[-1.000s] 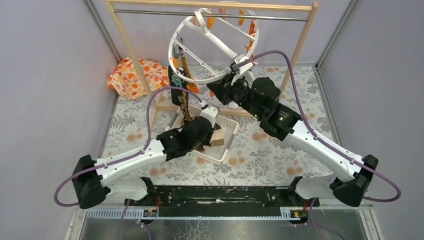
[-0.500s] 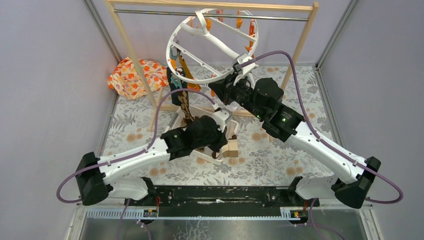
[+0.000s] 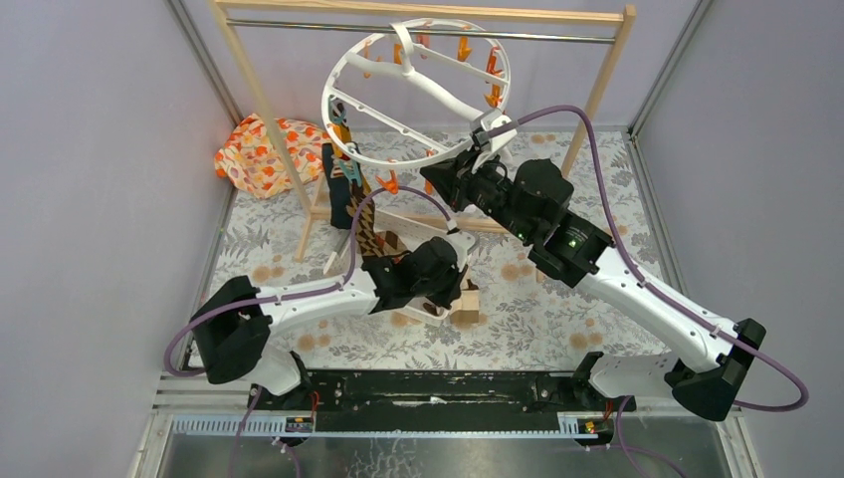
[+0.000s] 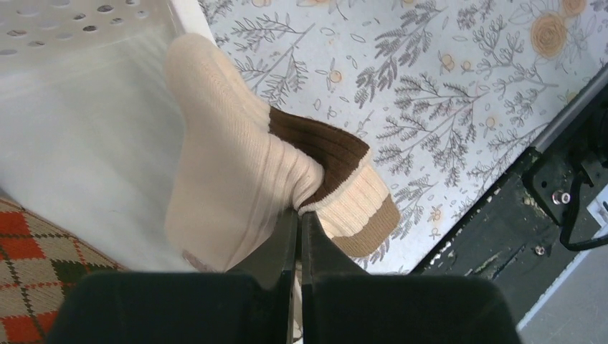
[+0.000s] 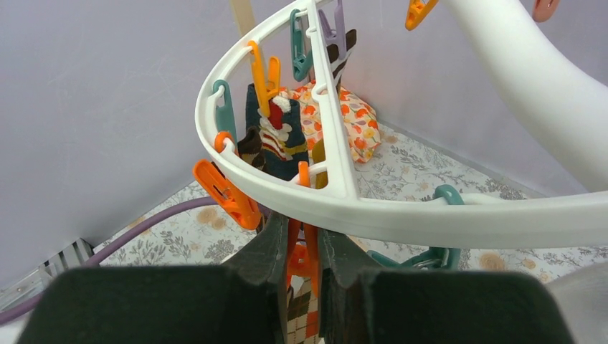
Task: Clip the socks to the hanger
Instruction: Pick up the sock from the bin.
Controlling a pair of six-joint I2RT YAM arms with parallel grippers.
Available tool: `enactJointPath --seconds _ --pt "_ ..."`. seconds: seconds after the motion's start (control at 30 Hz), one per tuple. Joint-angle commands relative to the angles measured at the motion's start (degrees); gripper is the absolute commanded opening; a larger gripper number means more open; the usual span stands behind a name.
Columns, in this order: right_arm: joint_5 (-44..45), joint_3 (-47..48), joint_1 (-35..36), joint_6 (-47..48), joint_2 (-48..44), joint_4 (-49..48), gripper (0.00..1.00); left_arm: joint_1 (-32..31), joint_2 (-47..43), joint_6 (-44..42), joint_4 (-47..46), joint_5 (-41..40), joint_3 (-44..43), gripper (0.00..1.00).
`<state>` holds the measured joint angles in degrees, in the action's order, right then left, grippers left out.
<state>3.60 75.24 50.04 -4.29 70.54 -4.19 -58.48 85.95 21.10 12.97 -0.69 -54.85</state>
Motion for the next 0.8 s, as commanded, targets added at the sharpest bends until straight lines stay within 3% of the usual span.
enactJointPath --seconds 0.0,0.43,0.77 --pt "0.4 -0.6 -0.5 0.9 -2.1 -0.6 0.00 2.2 1.3 -0.5 -0.5 -4.6 2.6 0.00" --pt "-0.6 -0.6 -0.9 0.2 -0.7 -1.5 0.00 3.7 -8.7 0.0 2.5 -4.0 3.3 0.00" --pt "-1.1 -0.2 -0.9 -0.2 0.1 -1.5 0.00 3.8 -7.2 0.0 2.6 -7.7 5.2 0.00"
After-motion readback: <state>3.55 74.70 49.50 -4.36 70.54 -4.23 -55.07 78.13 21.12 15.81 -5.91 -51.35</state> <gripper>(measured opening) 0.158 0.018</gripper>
